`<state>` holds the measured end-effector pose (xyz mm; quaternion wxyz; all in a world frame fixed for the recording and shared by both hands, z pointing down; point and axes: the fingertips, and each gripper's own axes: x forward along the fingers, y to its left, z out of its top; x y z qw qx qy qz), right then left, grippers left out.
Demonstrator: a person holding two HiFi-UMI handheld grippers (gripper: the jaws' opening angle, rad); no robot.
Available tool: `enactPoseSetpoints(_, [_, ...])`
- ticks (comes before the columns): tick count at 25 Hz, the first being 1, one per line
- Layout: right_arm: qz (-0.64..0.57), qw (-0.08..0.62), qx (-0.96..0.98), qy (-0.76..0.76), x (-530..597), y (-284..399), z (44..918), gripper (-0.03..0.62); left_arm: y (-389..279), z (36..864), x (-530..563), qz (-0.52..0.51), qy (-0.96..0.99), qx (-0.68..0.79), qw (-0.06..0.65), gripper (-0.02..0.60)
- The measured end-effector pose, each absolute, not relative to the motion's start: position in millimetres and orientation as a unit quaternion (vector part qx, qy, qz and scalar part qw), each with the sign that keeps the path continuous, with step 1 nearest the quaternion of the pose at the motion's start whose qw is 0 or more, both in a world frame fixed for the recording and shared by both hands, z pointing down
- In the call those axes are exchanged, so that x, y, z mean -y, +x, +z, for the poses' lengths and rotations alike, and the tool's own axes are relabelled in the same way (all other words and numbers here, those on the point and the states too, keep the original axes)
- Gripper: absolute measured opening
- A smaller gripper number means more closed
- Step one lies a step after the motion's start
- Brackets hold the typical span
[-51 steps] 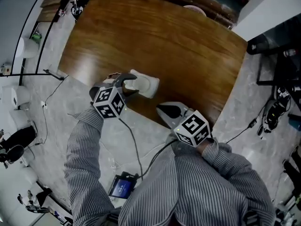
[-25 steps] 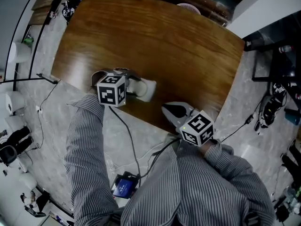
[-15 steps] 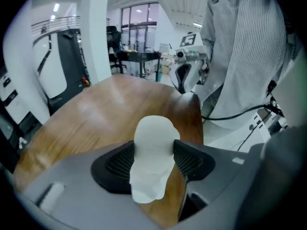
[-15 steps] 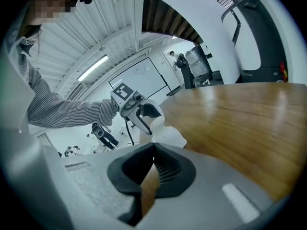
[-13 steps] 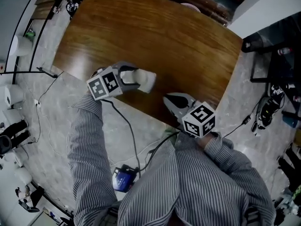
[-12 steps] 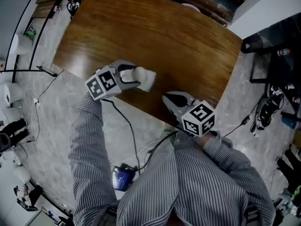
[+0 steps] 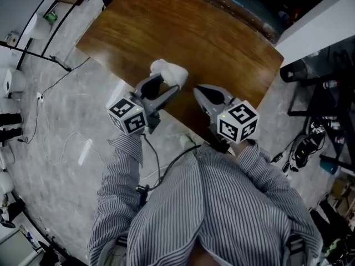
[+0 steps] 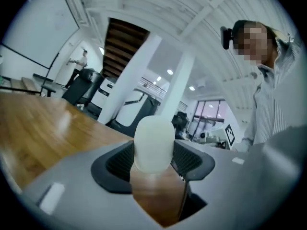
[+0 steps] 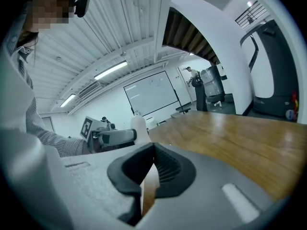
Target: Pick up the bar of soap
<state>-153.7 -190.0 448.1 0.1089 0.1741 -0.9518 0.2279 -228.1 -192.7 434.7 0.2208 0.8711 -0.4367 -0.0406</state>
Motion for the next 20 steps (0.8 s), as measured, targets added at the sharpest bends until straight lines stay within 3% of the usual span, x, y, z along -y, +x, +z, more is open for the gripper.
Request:
enactPoseSetpoints(9, [0.224, 0.109, 0.953, 0.172, 151.2, -163.2, 437.7, 0.002, -227.3, 418.7, 132.9, -0.181, 0.797, 0.523, 0.243, 0.268])
enactPoseSetpoints(20, [0.214, 0.126, 0.955, 0.160, 130.7, -164.9, 442.0, 0.002, -215.8, 430.2, 111.3, -0.167, 0.792, 0.532, 0.250, 0.268])
